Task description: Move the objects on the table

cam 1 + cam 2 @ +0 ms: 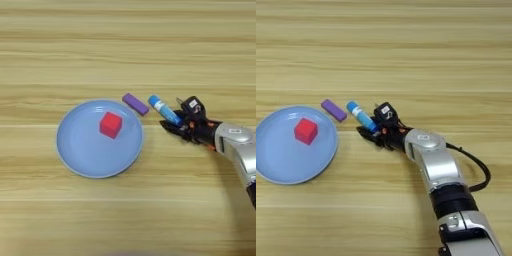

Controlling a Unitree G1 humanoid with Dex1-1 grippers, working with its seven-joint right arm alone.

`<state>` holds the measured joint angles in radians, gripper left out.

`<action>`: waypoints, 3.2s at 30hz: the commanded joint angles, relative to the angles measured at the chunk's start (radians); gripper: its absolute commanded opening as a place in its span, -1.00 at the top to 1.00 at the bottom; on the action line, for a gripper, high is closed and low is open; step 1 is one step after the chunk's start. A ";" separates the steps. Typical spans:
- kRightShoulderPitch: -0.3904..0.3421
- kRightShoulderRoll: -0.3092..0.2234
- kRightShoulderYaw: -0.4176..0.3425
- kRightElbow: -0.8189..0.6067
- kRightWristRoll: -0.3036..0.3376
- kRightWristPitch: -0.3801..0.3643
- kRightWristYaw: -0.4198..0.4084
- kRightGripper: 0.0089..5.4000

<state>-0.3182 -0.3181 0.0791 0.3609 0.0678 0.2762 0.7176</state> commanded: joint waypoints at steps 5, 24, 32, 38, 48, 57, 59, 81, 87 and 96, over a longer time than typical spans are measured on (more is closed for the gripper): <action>-0.073 -0.015 -0.016 -0.031 0.005 -0.014 -0.022 0.46; -0.098 -0.010 -0.064 -0.104 0.044 0.001 -0.041 0.49; -0.163 -0.051 -0.130 -0.114 0.065 0.003 -0.052 0.49; -0.236 -0.131 -0.201 -0.065 0.078 -0.005 -0.055 0.49; -0.239 -0.254 -0.252 0.024 0.070 -0.035 -0.030 0.49; -0.178 -0.275 -0.252 0.068 0.067 -0.050 -0.018 0.49; -0.171 -0.276 -0.254 0.080 0.068 -0.053 -0.018 0.49; -0.142 -0.269 -0.236 0.256 0.035 -0.136 -0.016 0.49; -0.134 -0.262 -0.232 0.282 0.033 -0.146 -0.015 0.49; -0.127 -0.256 -0.224 0.290 0.034 -0.145 -0.010 0.49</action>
<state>-0.3899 -0.5410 -0.1354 0.6832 0.1015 0.1633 0.7242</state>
